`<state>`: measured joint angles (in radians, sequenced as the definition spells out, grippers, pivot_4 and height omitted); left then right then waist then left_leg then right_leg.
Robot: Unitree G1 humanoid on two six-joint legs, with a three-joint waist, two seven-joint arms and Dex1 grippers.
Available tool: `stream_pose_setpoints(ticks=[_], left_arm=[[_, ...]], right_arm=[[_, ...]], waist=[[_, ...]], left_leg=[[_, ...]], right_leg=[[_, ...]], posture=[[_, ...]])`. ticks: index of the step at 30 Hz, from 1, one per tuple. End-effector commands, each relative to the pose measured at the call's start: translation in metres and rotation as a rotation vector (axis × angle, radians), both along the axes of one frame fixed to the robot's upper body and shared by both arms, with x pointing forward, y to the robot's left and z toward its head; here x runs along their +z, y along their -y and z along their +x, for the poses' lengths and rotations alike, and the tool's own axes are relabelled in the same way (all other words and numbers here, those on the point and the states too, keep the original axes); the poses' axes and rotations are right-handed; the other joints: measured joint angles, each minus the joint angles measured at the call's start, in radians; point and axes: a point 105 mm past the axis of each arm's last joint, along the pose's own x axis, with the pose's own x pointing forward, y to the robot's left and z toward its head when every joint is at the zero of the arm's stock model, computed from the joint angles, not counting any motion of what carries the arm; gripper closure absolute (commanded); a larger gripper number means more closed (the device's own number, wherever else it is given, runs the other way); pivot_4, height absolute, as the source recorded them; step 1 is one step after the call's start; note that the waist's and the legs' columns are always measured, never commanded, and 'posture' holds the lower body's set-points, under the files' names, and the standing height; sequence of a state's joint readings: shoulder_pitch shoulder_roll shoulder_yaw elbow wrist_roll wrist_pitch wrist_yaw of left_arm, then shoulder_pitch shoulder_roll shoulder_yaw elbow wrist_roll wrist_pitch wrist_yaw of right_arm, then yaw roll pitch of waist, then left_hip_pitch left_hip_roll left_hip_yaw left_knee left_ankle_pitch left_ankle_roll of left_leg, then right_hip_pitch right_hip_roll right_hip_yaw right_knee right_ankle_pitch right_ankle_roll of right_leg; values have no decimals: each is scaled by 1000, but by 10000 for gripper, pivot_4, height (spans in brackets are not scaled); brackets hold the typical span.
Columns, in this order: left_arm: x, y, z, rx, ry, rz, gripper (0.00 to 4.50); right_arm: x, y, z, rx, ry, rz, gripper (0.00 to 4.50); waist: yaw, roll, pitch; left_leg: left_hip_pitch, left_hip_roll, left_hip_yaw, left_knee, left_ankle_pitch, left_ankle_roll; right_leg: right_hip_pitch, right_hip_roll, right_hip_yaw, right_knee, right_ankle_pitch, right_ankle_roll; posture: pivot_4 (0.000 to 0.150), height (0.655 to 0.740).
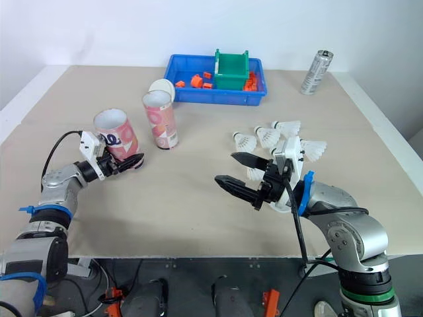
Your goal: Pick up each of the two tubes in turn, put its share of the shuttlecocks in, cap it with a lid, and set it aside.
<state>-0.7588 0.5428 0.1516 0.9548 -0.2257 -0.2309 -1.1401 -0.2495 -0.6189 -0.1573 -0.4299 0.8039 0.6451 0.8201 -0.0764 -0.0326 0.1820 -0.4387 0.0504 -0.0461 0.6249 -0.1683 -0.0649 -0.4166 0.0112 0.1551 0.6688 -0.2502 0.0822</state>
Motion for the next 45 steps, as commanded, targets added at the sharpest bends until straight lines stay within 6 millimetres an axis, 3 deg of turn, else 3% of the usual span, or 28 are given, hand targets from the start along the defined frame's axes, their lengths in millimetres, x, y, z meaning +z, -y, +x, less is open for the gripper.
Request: stream_pose_setpoints(ticks=[1, 5, 9, 16, 19, 21, 25, 34, 45], left_arm=[[19, -5, -14, -123, -44, 60, 8750], [34, -11, -52, -332, -197, 218, 8750], [31, -17, -71, -401, -263, 400, 8750], [30, 15, -87, -589, -223, 583, 8750], [23, 19, -94, -649, -223, 676, 8750], [15, 14, -94, -668, -227, 755, 8750], [14, 17, -92, -692, -246, 748, 8750], [20, 33, -89, -745, -224, 724, 8750], [22, 44, -90, -769, -204, 702, 8750]], right_arm=[[4, 4, -6, -22, 20, -10, 0], [-9, 10, -15, -62, -11, -80, 0], [-15, 11, -26, -63, -16, -171, 0], [-29, 8, -10, -274, 35, -255, 0], [-33, 8, -3, -393, 45, -254, 0], [-30, 11, 5, -488, 88, -256, 0], [-29, 16, 22, -600, 118, -244, 0], [-53, 22, 30, -638, 73, -260, 0], [-66, 35, 48, -707, 49, -241, 0]], waist=[[-1, 0, 0], [-2, 0, 0], [0, 0, 0], [1, 0, 0], [0, 0, 0], [-1, 0, 0], [-2, 1, 0], [2, 0, 0], [0, 0, 0]], left_leg=[[0, 0, 0, 0, 0, 0], [0, 0, 0, -2, 0, 0], [2, 0, 0, -2, 0, 0], [2, 1, 0, 1, 2, 1], [2, 1, 1, 2, 3, 2], [2, 2, 1, 2, 3, 2], [2, 2, 2, 1, 3, 2], [1, 1, 1, 1, 3, 2], [1, 1, 1, 1, 3, 2]], right_leg=[[0, 0, 0, 0, 0, 0], [-2, 0, 0, 2, -2, -3], [-2, 0, -1, 8, -6, -4], [-2, 0, -2, 12, -9, -11], [-3, 0, -2, 12, -8, -11], [-4, 0, -2, 12, -8, -11], [-5, 0, -2, 13, -8, -11], [-4, 0, -2, 13, -8, -11], [-5, 0, -2, 13, -8, -11]], posture=[[1500, 7367], [1500, 7367], [1500, 7367], [1500, 7367], [1500, 7367], [1500, 7367], [1500, 7367], [1500, 7367], [1500, 7367]])
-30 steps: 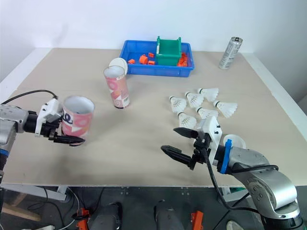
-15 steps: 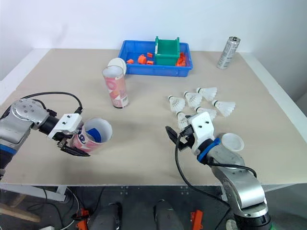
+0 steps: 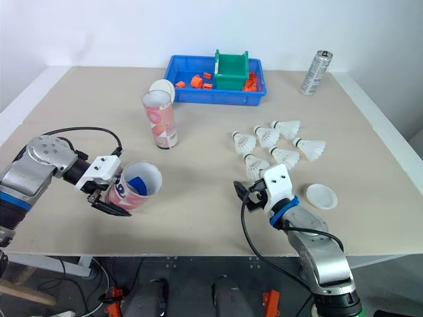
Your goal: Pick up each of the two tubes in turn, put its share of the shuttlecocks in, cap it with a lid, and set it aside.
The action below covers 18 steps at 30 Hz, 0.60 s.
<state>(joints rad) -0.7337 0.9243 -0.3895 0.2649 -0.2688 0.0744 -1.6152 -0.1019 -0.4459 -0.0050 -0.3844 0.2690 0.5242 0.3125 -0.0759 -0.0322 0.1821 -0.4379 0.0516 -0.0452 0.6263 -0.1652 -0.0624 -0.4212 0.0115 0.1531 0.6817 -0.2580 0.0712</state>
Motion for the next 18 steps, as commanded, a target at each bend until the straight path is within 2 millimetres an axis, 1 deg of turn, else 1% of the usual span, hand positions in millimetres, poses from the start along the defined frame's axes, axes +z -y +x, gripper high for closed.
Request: stream_pose_setpoints(ticks=[1, 5, 10, 11, 13, 14, 15, 16, 18], left_arm=[[9, 2, 1, -10, 34, -8, 8750], [9, 0, 1, -3, 32, 1, 8750], [6, -3, 3, 14, 29, 28, 8750], [5, -3, 4, 15, 30, 31, 9255], [4, -4, 4, 17, 29, 32, 9255], [4, -4, 3, 18, 28, 31, 9255], [4, -4, 3, 18, 27, 31, 9255], [4, -4, 3, 19, 26, 31, 9255], [4, -4, 3, 20, 24, 31, 9255]], right_arm=[[11, 1, 10, -14, 64, 11, 0], [8, -3, 19, -3, 79, 5, 0], [5, -3, 33, -14, 90, -1, 0], [5, -4, 36, -18, 95, -2, 5555], [6, -5, 40, -21, 110, -2, 11800], [7, -6, 40, -17, 115, -2, 18158], [7, -7, 40, -16, 119, -1, 20422], [7, -8, 40, -13, 120, 8, 26447], [8, -10, 38, -6, 125, 9, 35850]], waist=[[0, 0, 0], [-1, 0, 0], [-2, 0, 0], [-2, 0, 0], [-2, 0, 0], [-2, 0, 0], [-2, 0, 0], [-2, 0, 0], [-2, 0, 0]], left_leg=[[0, 0, 0, 0, 0, 0], [0, 0, 0, 0, 0, 0], [0, 0, 0, -1, 0, 0], [0, 0, 0, -1, 0, 0], [0, 0, 0, -1, 0, 0], [0, 0, 0, -1, 0, 0], [0, 0, 0, -1, 0, 0], [0, 0, 0, -1, 0, 0], [0, 0, 0, -1, 0, 0]], right_leg=[[0, 0, 0, 0, 0, 0], [0, 0, 0, 0, 1, 1], [0, 0, 0, 0, 2, 4], [0, 0, 0, 0, 2, 4], [0, 0, 0, 0, 2, 4], [0, 0, 0, 0, 2, 4], [0, 0, 0, 0, 2, 4], [0, 0, 0, 0, 2, 4], [0, 0, 0, 0, 2, 4]], posture=[[1500, 7367], [1500, 7367], [1500, 7367], [1500, 7367], [1500, 7367], [1500, 7367], [1500, 7367], [1500, 7367], [1500, 7367]])
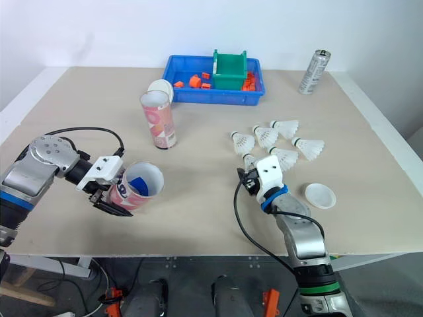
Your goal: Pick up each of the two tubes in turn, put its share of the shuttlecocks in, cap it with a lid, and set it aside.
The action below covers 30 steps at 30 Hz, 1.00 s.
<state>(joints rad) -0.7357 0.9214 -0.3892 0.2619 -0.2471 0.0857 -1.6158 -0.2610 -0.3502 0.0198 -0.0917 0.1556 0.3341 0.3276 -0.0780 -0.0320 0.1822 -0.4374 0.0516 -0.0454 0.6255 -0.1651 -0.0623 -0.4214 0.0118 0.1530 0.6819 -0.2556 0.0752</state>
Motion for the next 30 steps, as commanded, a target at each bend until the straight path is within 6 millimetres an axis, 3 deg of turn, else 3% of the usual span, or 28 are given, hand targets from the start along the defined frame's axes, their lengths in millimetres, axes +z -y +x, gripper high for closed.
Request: stream_pose_setpoints(ticks=[1, 2, 8, 13, 17, 22, 30], left_arm=[[5, -3, 1, 11, 23, 13, 9255], [5, -3, 1, 11, 23, 13, 9255], [5, -1, 1, 6, 20, 10, 9255], [6, 2, 3, 1, 15, 3, 9255], [4, 3, 2, 3, -4, 4, 9255], [4, 3, 4, 12, -20, 11, 9255], [7, 6, 12, 21, -35, 12, 9255]], right_arm=[[13, -3, -1, 12, 57, 6, 41271], [13, -3, -2, 10, 57, 7, 44616], [25, 1, -7, -8, 93, 6, 44616], [53, -11, -17, 87, 181, -14, 44616], [85, -37, -38, 323, 283, -55, 44616], [104, -73, -83, 708, 355, -195, 44616], [115, -97, -95, 967, 482, -488, 44616]], waist=[[0, 0, 0], [0, 0, 0], [0, 0, 0], [0, 0, 0], [0, 0, 0], [0, 0, 0], [0, 1, 0]], left_leg=[[0, 0, 0, 0, 0, 0], [0, 0, 0, 0, 0, 0], [0, 0, 0, 0, 0, 0], [0, 0, 0, 0, 0, 0], [0, 0, 0, 0, 0, 0], [0, 0, -1, 0, 0, 0], [0, 0, 0, 2, 1, 1]], right_leg=[[0, 0, 0, 0, 0, 0], [0, 0, 0, 0, 0, 0], [0, 0, 0, 0, 0, 0], [0, 0, 0, 0, 0, 0], [0, 0, 0, 0, 0, 0], [0, 0, 0, 0, 0, 0], [1, 0, -1, 0, -2, -3]], posture=[[1500, 7367], [1500, 7367], [1500, 7367], [1500, 7367], [1500, 7367], [1500, 7367], [1500, 7367]])
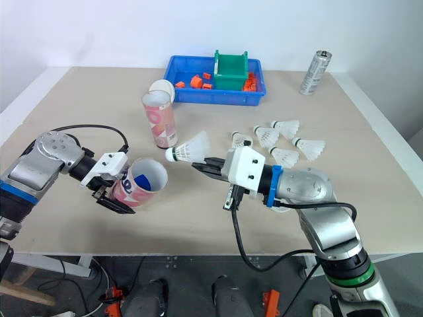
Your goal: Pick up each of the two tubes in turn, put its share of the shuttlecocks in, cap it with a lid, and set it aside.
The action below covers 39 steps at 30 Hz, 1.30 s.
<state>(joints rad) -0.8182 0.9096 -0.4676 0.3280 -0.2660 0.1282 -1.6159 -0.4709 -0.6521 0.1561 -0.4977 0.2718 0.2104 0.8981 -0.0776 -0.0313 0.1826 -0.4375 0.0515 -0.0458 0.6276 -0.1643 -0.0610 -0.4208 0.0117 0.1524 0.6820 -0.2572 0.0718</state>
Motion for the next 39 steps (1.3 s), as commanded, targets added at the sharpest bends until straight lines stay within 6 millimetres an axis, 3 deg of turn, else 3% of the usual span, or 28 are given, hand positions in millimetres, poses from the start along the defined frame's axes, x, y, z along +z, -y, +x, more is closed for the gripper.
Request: stream_pose_setpoints(ticks=[1, 9, 12, 15, 16, 18, 20, 25, 27, 29, 31, 33, 39], left_arm=[[5, 1, 4, -1, 14, 2, 9255], [6, 4, 5, -9, 13, 2, 9255], [6, 5, 5, -11, 16, 2, 9255], [7, 5, 5, -10, 17, -1, 9255], [7, 5, 5, -10, 17, -1, 9255], [6, 5, 5, -13, 16, -1, 9255], [5, 6, 4, -16, 15, -2, 9255], [4, 5, 2, -19, 12, -1, 9255], [4, 5, 2, -20, 11, -2, 9255], [3, 5, 1, -21, 9, -2, 9255], [2, 5, 0, -23, 7, -4, 9255], [2, 6, 0, -23, 9, -7, 9255], [2, 6, 1, -18, 14, -13, 9255]], right_arm=[[3, -10, -6, 96, 95, -87, 44616], [-8, -28, 7, 179, 149, -202, 44616], [-4, -36, 7, 215, 122, -208, 35905], [6, -36, 7, 210, 115, -184, 23851], [8, -36, 9, 195, 123, -177, 17750], [11, -25, 11, 166, 42, -153, 9393], [17, -10, 11, 136, -57, -95, 9393], [24, 41, 36, -154, -251, 239, 9393], [10, 54, 50, -292, -307, 339, 9393], [-23, 65, 70, -502, -356, 412, 9393], [-52, 67, 77, -625, -369, 413, 9393], [-64, 65, 84, -702, -365, 434, 9393], [-64, 71, 113, -857, -321, 537, 9393]], waist=[[0, 0, 0], [2, 0, 0], [3, 0, 0], [3, 0, 0], [4, 0, 0], [5, 0, 0], [8, 0, 0], [10, 0, 0], [8, 0, 0], [5, 0, 0], [4, 0, 0], [4, 0, 0], [1, 1, 0]], left_leg=[[0, 0, 0, 0, 0, 0], [0, 0, 0, -1, 0, 0], [-1, 0, 0, 0, 0, 0], [-1, 0, 0, 0, 0, 0], [-1, 0, 0, 0, 0, 0], [-1, 0, 0, 0, 0, 0], [-1, 0, -1, 0, 0, 0], [-1, -1, -2, -2, 0, 0], [-1, -1, -2, -2, 0, 0], [0, 0, -2, -3, 0, 0], [0, 0, -2, -2, 0, 1], [-1, -1, -1, -2, 0, 1], [-1, -1, -1, -2, 1, 1]], right_leg=[[0, 0, 0, 0, 0, 0], [0, 0, 0, 0, 1, 2], [0, 0, 0, 0, 1, 2], [0, 0, 0, 0, 1, 3], [0, 0, 0, 0, 1, 3], [0, 0, -1, 0, 1, 2], [0, 0, 0, 0, 1, 2], [0, 0, -1, 0, 1, 3], [0, 0, -1, 1, 1, 3], [0, 0, -1, 1, 1, 3], [0, 0, -1, 1, 1, 3], [0, 0, -1, 1, 1, 3], [-1, 0, -1, 1, 2, 4]], posture=[[1500, 7367], [1500, 7367], [1500, 7367], [1500, 7367], [1500, 7367], [1500, 7367], [1500, 7367], [1500, 7367], [1500, 7367], [1500, 7367], [1500, 7367], [1500, 7367], [1500, 7367]])
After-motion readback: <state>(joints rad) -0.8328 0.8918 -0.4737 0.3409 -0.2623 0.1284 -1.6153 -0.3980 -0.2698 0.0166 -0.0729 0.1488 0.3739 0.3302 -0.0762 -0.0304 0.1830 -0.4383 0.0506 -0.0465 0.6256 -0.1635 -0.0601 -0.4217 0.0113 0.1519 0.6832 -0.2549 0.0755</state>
